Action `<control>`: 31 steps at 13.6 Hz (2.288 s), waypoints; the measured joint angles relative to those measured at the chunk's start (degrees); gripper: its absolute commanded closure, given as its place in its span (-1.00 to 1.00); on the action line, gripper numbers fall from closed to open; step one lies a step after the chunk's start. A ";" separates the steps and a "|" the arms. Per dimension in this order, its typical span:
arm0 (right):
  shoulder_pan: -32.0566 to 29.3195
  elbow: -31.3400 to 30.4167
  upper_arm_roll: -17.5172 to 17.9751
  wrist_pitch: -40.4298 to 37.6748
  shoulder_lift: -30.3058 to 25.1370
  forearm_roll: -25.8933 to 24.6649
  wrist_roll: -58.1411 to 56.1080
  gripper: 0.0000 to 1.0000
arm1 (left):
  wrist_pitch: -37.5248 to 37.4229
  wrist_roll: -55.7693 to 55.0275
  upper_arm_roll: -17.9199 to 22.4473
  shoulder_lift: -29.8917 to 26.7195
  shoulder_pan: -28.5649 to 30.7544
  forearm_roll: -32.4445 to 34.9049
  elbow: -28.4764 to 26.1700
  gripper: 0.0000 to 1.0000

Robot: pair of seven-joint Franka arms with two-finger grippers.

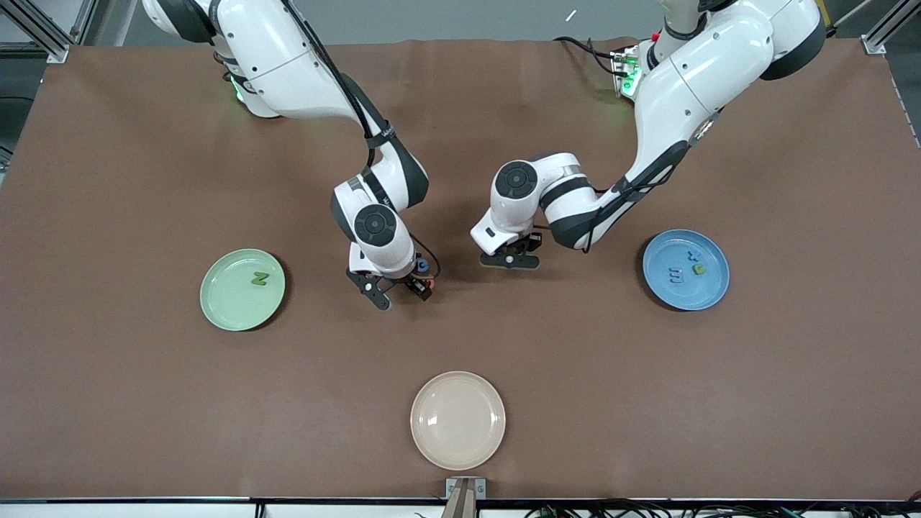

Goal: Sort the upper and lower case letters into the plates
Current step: 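Carry b to the blue plate with the left gripper while the right gripper carries B, then release b into the blue plate while the right gripper releases B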

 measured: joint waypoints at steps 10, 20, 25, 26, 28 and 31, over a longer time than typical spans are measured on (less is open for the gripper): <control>0.52 0.40 -0.46 0.03 0.13 -3.10 2.03 -0.34 | -0.61 -0.69 -0.38 -0.42 0.49 0.00 -0.26 0.75; 0.36 1.26 -0.44 0.45 0.24 -3.16 2.09 0.98 | -15.48 3.37 -24.72 -6.02 33.63 0.00 -4.44 0.84; -8.92 4.03 -0.84 -5.25 -1.81 -3.13 -10.31 1.00 | -15.93 13.82 -28.53 -6.03 50.18 0.20 -12.06 0.84; -11.63 4.39 -0.87 -8.65 -3.49 -3.12 -15.05 1.00 | -15.86 15.81 -28.56 -6.01 52.52 0.95 -13.37 0.84; -17.24 4.13 -0.95 -15.55 -7.47 -3.09 -25.36 1.00 | -15.28 17.91 -28.49 -5.81 56.10 4.31 -15.32 0.84; -25.67 -0.30 -1.08 -17.51 -12.97 -3.11 -42.20 0.99 | -12.04 20.18 -27.29 -5.34 59.31 7.89 -18.34 0.84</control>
